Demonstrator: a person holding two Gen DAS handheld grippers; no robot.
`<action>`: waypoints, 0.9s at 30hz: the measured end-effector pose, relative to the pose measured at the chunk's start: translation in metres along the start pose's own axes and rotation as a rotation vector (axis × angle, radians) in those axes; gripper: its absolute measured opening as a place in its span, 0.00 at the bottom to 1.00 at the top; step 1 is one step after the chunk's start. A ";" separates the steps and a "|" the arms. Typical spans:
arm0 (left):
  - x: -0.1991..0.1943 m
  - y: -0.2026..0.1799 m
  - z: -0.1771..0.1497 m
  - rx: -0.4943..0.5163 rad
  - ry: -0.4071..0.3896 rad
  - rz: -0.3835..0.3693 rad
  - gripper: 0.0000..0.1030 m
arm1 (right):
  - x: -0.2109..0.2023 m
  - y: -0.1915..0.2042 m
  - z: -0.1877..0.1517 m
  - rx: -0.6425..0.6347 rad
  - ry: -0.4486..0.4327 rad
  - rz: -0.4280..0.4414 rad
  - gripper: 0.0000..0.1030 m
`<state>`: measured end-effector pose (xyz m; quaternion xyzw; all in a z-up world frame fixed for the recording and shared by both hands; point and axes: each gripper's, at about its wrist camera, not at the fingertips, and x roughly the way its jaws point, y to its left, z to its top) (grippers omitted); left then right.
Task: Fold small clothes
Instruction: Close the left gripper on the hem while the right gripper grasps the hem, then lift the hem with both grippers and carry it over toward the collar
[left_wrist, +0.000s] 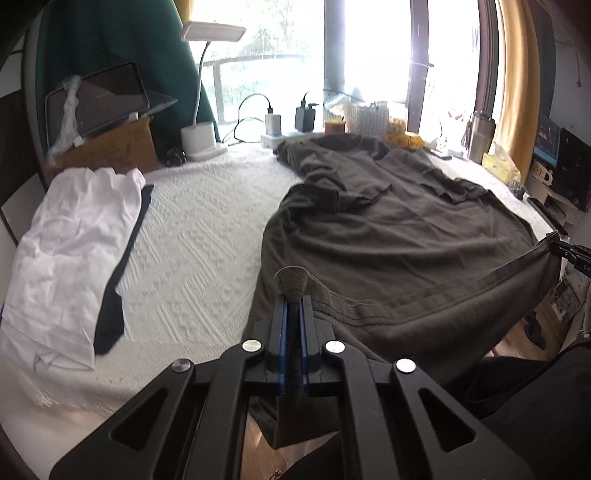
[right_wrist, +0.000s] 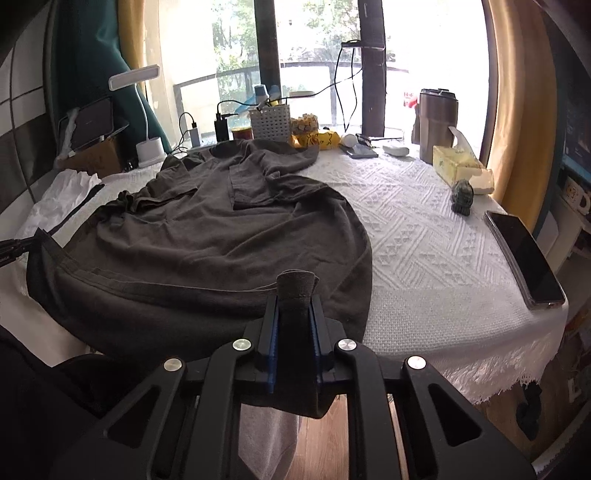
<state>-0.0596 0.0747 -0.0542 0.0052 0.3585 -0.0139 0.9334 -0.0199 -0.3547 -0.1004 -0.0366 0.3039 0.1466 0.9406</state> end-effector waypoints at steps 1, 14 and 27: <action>-0.001 0.000 0.003 0.001 -0.015 0.007 0.04 | 0.000 -0.001 0.003 0.005 -0.014 0.001 0.15; 0.006 0.011 0.045 0.023 -0.125 0.049 0.04 | 0.015 0.003 0.059 0.009 -0.141 0.023 0.15; 0.027 0.025 0.106 0.033 -0.192 0.055 0.04 | 0.039 -0.010 0.108 0.053 -0.172 -0.017 0.15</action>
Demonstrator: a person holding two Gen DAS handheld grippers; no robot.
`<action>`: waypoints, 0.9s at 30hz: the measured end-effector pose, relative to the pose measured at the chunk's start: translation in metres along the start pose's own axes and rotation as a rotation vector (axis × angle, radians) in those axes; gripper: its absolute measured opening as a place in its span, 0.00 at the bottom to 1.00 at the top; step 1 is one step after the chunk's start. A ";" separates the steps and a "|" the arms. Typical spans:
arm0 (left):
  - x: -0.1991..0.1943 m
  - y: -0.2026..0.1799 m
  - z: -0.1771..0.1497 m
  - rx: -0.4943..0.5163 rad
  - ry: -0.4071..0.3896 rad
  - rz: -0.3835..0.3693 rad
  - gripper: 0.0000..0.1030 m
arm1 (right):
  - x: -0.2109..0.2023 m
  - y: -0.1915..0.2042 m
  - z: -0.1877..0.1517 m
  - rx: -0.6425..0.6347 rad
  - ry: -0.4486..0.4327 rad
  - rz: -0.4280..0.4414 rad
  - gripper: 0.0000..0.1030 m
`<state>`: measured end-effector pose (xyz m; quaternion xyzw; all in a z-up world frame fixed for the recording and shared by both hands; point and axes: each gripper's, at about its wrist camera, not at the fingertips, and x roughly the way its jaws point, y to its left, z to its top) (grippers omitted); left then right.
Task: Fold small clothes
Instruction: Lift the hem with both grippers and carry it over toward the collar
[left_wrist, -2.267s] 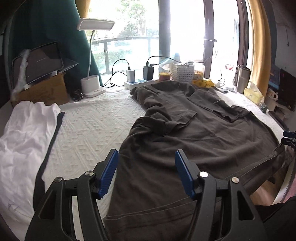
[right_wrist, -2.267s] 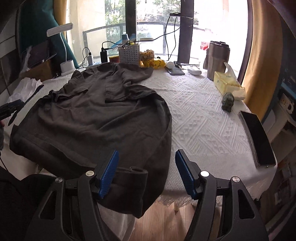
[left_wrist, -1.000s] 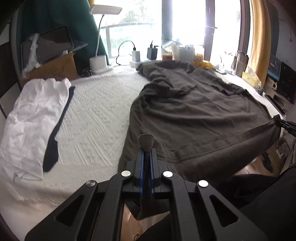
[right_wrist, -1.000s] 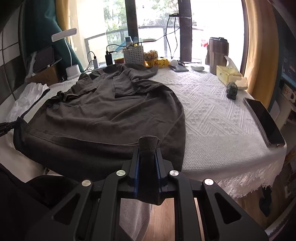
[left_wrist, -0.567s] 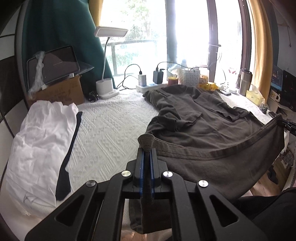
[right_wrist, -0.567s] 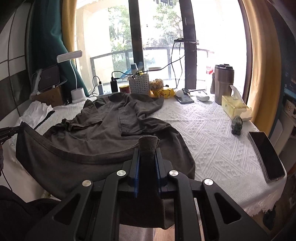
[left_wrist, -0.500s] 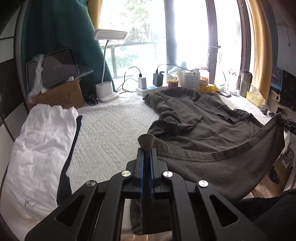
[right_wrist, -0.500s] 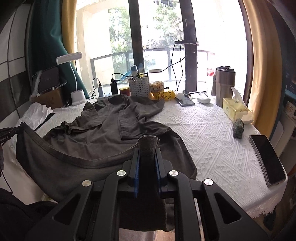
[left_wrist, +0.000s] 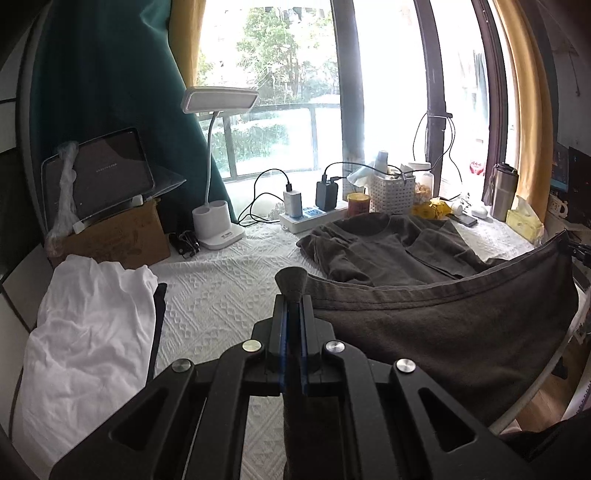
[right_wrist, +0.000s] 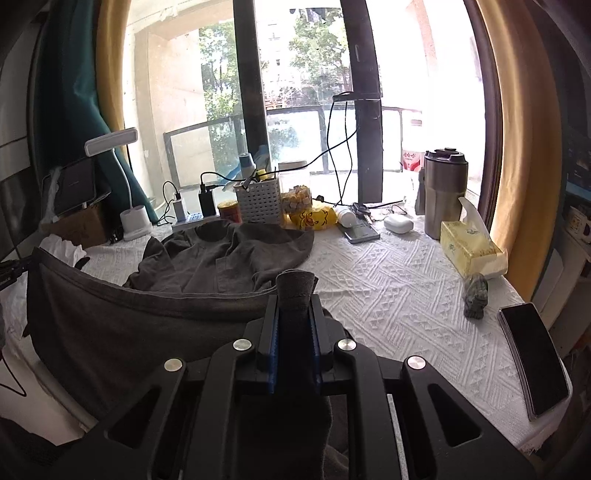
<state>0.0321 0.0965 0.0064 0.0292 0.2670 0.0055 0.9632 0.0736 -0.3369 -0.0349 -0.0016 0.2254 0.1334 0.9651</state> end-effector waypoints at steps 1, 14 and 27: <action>0.003 0.000 0.005 0.004 -0.002 -0.002 0.04 | 0.003 0.000 0.004 0.004 -0.002 -0.001 0.15; 0.047 0.010 0.050 -0.015 -0.026 0.000 0.04 | 0.050 -0.006 0.060 0.005 0.001 -0.006 0.15; 0.105 0.028 0.079 -0.059 -0.033 -0.014 0.04 | 0.121 -0.012 0.093 0.052 0.009 0.004 0.15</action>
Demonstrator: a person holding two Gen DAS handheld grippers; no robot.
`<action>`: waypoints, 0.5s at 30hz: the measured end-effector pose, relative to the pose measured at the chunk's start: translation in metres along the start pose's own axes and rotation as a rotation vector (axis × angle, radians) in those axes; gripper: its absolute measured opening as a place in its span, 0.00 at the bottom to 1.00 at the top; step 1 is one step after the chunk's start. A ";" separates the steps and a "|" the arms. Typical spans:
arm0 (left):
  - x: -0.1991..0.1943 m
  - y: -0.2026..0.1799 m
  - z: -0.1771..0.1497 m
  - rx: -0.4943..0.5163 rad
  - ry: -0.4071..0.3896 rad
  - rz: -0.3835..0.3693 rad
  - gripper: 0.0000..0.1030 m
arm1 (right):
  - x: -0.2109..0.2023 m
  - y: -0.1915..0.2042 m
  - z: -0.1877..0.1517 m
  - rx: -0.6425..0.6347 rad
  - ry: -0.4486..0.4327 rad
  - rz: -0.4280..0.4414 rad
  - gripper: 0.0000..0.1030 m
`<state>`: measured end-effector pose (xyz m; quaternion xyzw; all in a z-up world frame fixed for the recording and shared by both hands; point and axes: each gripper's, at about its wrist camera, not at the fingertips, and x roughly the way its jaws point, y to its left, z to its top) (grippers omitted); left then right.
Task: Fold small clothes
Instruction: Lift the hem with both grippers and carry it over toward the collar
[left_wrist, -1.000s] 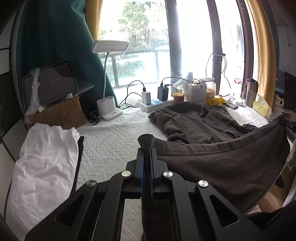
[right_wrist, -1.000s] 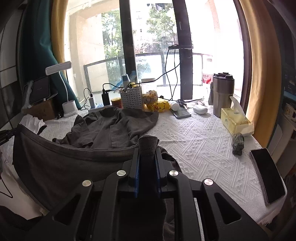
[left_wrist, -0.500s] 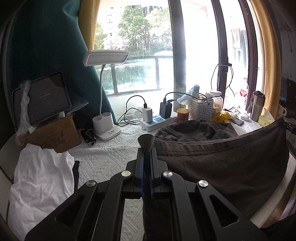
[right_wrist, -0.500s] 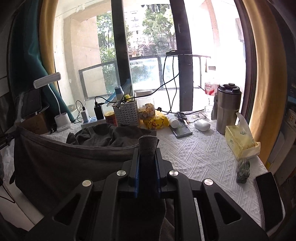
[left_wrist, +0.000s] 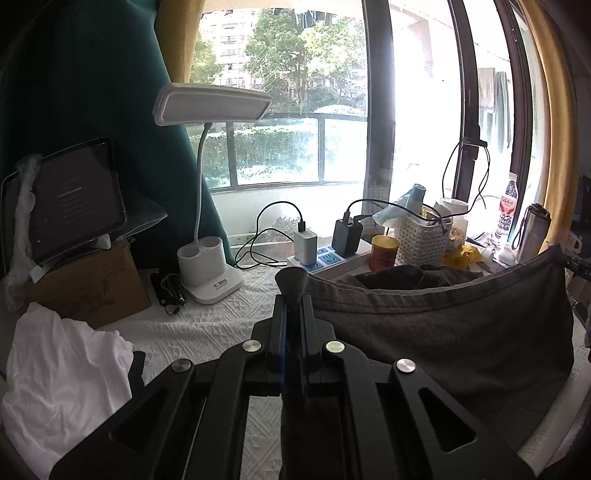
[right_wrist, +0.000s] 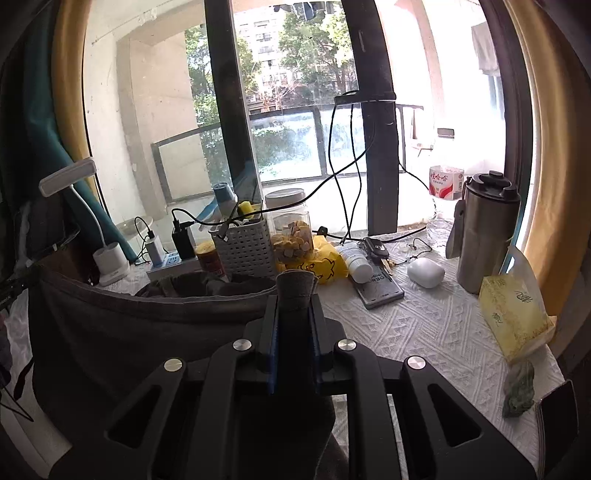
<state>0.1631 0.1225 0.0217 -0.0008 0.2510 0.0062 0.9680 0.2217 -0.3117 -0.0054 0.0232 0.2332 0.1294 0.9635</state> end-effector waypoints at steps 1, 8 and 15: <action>0.006 0.001 0.002 -0.001 -0.003 -0.002 0.04 | 0.007 -0.001 0.002 0.004 0.004 -0.001 0.15; 0.056 0.004 0.002 -0.026 0.029 -0.011 0.04 | 0.051 -0.003 0.019 -0.001 0.012 -0.014 0.15; 0.075 0.012 0.022 -0.019 0.010 -0.005 0.04 | 0.082 -0.001 0.041 -0.031 0.026 -0.037 0.15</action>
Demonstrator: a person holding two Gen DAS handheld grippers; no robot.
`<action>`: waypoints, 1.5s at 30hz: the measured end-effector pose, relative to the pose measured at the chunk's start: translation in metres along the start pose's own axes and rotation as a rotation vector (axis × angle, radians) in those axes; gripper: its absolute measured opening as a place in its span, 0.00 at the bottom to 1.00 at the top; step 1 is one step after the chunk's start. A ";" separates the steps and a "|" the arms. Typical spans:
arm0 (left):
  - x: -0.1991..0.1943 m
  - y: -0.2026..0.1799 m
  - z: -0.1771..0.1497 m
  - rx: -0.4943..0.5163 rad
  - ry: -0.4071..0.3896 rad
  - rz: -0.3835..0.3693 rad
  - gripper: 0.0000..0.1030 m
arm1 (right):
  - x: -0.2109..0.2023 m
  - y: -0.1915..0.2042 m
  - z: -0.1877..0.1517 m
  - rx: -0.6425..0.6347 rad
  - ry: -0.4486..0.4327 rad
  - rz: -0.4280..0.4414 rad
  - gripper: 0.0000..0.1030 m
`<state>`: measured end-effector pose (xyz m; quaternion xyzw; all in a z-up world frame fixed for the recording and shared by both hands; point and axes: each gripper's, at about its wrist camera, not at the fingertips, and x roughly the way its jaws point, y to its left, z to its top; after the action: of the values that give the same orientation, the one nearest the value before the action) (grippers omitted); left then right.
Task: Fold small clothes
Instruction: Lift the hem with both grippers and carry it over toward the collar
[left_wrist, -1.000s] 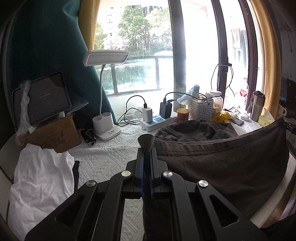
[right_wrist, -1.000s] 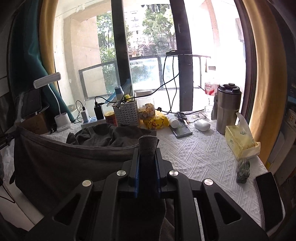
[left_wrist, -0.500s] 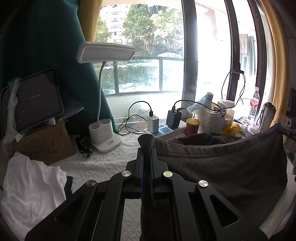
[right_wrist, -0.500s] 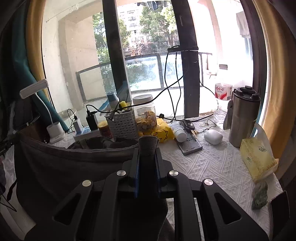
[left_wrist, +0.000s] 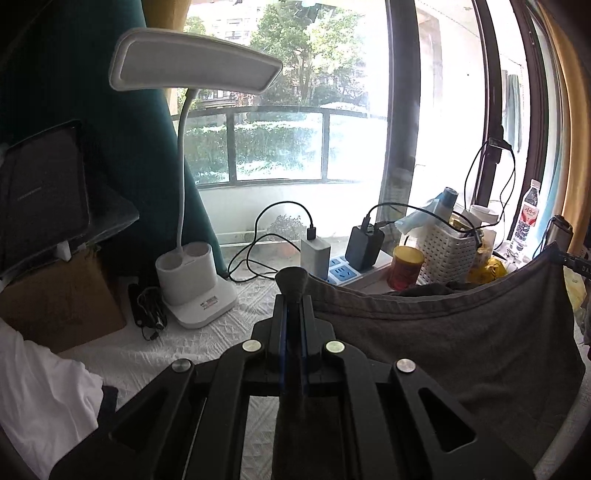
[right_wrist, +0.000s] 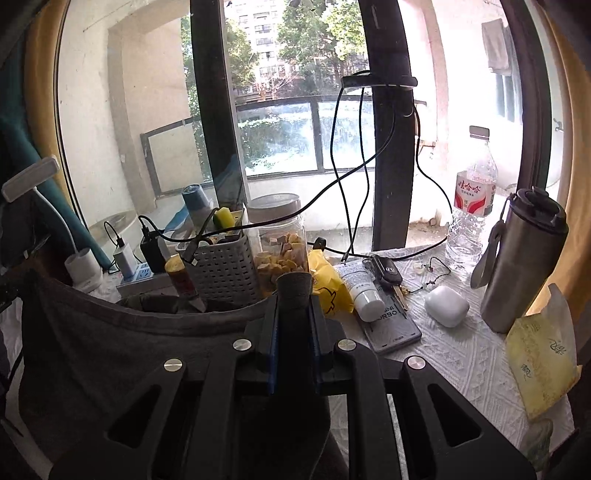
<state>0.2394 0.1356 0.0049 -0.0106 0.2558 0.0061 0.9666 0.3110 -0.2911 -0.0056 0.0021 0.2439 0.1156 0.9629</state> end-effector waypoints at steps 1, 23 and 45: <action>0.003 0.001 0.006 0.011 -0.006 0.004 0.04 | 0.003 0.001 0.005 -0.013 -0.002 -0.008 0.15; 0.059 0.020 -0.013 -0.050 0.157 0.049 0.04 | 0.092 -0.044 -0.037 0.011 0.293 0.045 0.27; 0.062 0.018 -0.039 -0.030 0.241 0.088 0.04 | 0.125 -0.036 -0.043 -0.096 0.346 0.089 0.11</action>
<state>0.2731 0.1527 -0.0600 -0.0145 0.3700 0.0508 0.9275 0.4054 -0.3009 -0.1037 -0.0529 0.3997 0.1681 0.8995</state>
